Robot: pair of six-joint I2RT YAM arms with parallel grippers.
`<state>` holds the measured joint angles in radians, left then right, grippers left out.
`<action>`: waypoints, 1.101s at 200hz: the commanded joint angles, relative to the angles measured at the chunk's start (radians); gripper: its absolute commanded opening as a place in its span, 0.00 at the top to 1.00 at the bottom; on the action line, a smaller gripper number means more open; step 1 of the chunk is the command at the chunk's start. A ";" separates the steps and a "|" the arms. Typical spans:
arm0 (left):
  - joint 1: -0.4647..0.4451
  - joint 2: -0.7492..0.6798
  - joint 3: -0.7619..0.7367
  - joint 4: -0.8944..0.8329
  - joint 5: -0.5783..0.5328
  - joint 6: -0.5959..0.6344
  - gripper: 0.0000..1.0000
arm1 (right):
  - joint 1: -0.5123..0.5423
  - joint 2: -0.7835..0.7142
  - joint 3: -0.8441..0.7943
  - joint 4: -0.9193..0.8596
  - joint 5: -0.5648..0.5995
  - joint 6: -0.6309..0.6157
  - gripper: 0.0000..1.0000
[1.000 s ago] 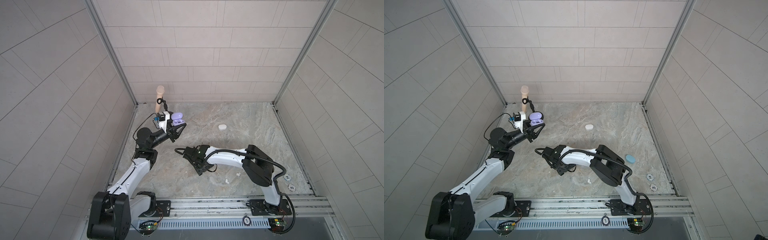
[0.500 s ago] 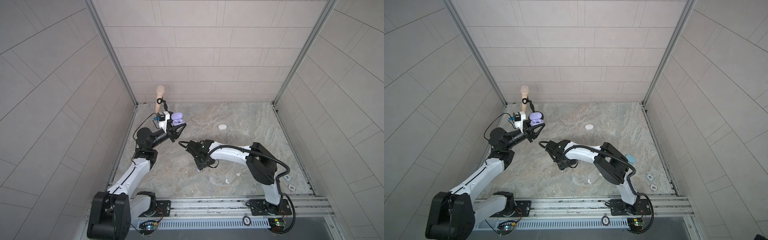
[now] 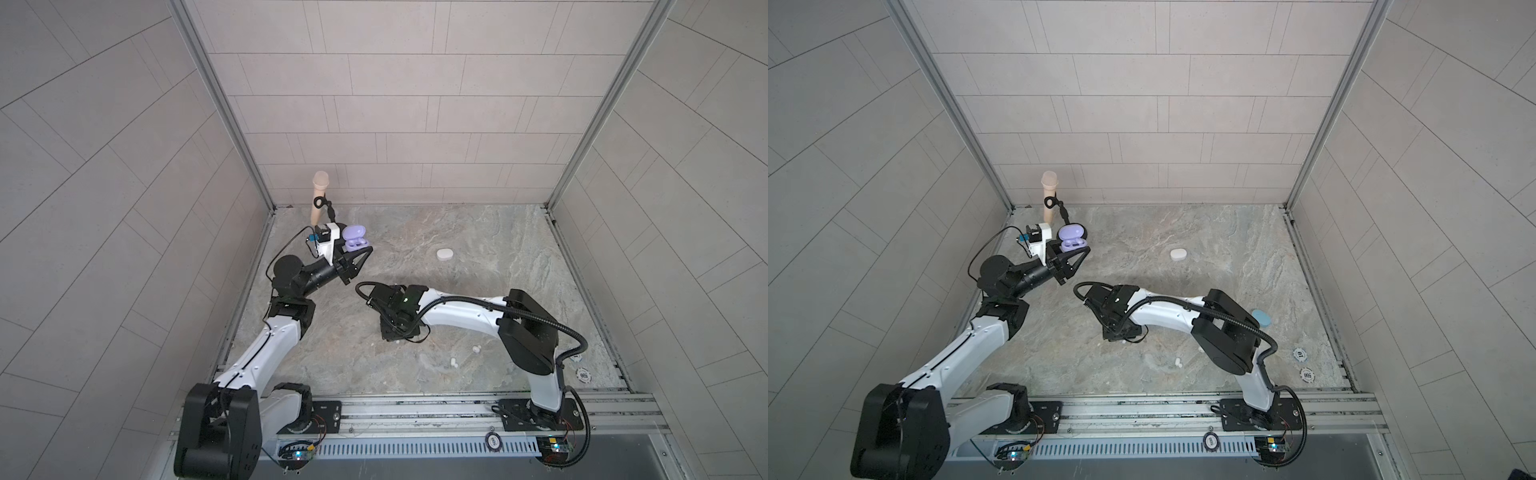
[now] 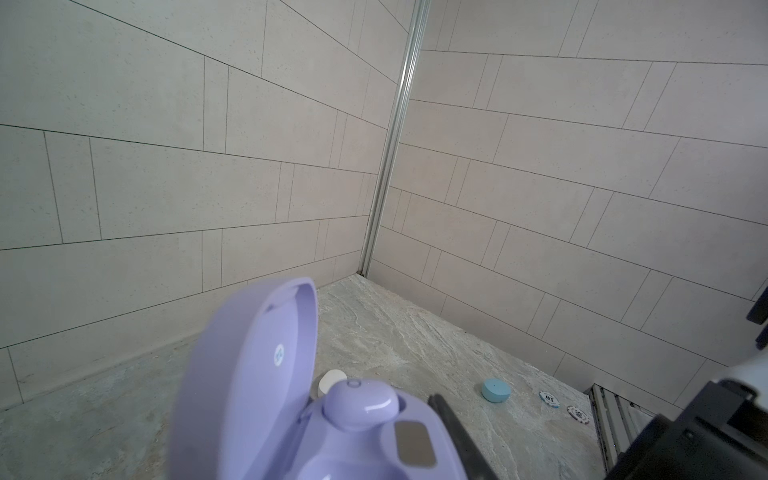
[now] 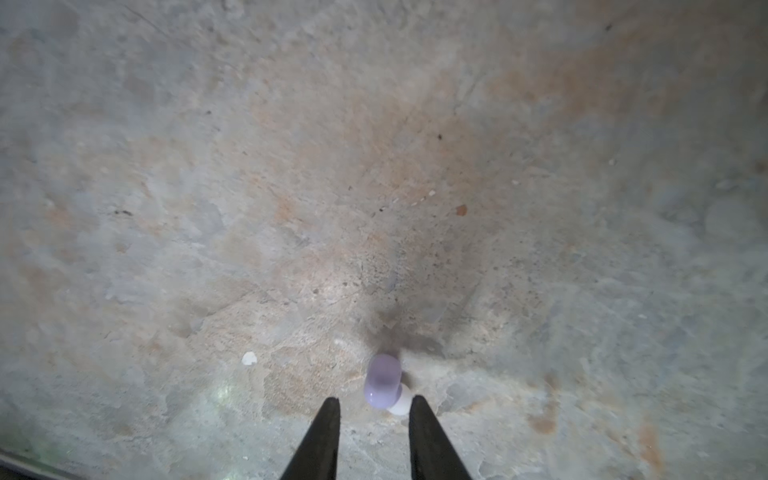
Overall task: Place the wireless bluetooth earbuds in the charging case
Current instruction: 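Close the right gripper on the lavender earbud and lift it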
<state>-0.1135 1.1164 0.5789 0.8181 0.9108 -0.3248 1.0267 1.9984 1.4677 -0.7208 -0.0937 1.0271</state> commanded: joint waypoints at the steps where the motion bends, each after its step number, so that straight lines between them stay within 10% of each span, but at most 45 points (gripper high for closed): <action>1: -0.001 -0.004 -0.004 0.042 0.013 -0.004 1.00 | 0.003 0.031 0.024 -0.026 0.022 0.062 0.70; 220: -0.065 -0.030 -0.002 -0.036 -0.002 0.041 1.00 | 0.006 -0.040 -0.020 -0.021 0.064 0.046 0.92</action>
<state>-0.1482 1.1168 0.5785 0.8024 0.9112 -0.3164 1.0454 2.0552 1.4872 -0.7521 -0.0608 1.0622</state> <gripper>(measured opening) 0.434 0.176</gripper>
